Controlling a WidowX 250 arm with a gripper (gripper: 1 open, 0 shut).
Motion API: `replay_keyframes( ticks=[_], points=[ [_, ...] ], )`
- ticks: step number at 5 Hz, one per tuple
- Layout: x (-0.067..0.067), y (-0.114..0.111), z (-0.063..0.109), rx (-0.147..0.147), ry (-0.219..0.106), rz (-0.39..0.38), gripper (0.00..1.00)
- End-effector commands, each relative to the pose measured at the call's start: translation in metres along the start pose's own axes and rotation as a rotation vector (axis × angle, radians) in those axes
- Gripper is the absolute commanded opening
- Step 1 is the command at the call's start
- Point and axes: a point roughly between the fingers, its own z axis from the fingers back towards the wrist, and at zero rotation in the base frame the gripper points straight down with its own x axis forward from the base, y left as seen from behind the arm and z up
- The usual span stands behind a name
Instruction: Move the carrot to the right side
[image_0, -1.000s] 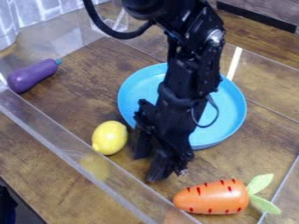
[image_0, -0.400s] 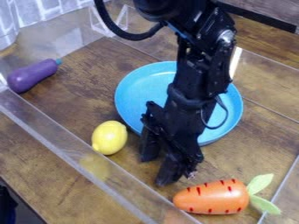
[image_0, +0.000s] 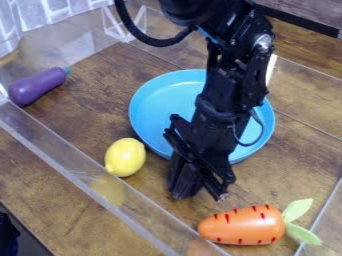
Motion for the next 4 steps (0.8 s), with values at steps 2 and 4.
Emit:
replay_keyframes(
  ticks=[2, 4],
  points=[
    [-0.005, -0.002, 0.006, -0.006, -0.023, 0.014, 0.00],
    [-0.006, 0.003, 0.012, -0.024, -0.007, 0.066, 0.00]
  ],
)
